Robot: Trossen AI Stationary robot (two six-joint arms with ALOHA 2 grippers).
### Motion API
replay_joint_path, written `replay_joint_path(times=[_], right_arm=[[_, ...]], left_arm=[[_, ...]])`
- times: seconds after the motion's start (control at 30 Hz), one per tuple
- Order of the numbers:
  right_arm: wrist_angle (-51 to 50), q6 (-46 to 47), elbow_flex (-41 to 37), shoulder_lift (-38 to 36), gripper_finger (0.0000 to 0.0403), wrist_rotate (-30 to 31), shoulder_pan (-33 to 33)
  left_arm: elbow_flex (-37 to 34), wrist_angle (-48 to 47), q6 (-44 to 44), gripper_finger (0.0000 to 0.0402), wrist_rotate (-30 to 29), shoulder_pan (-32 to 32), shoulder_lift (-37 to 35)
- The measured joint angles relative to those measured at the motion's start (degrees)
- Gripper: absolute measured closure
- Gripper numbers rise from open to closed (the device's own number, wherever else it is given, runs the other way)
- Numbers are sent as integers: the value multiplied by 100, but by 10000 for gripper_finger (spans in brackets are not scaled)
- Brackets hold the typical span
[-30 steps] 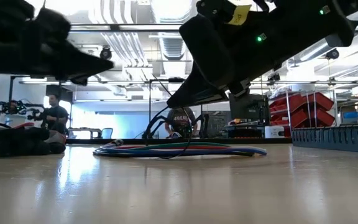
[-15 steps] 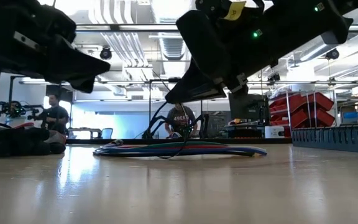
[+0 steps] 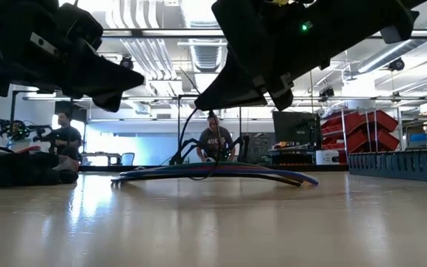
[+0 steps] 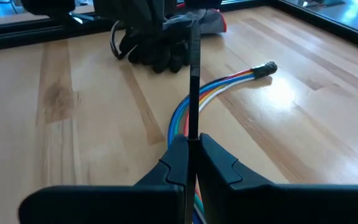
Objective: Ziptie cables
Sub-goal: Wrap the colored cable wires with the black zip tie
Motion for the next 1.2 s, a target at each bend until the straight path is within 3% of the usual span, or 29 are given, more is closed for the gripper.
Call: replay_joint_path(times=[0.5,0.97,1.2], right_arm=[[-105,222,0,2,400,-99,10],[-778,270,0,-233,400,-260,-59],[-1094,300,-3,-401,400,-262,-55]], left_arm=[[58,17,-85,384,-7,-149,327],[351,275,18,379,-45,-141,1113],[360,-79,-341,373,-1394,-44,874]])
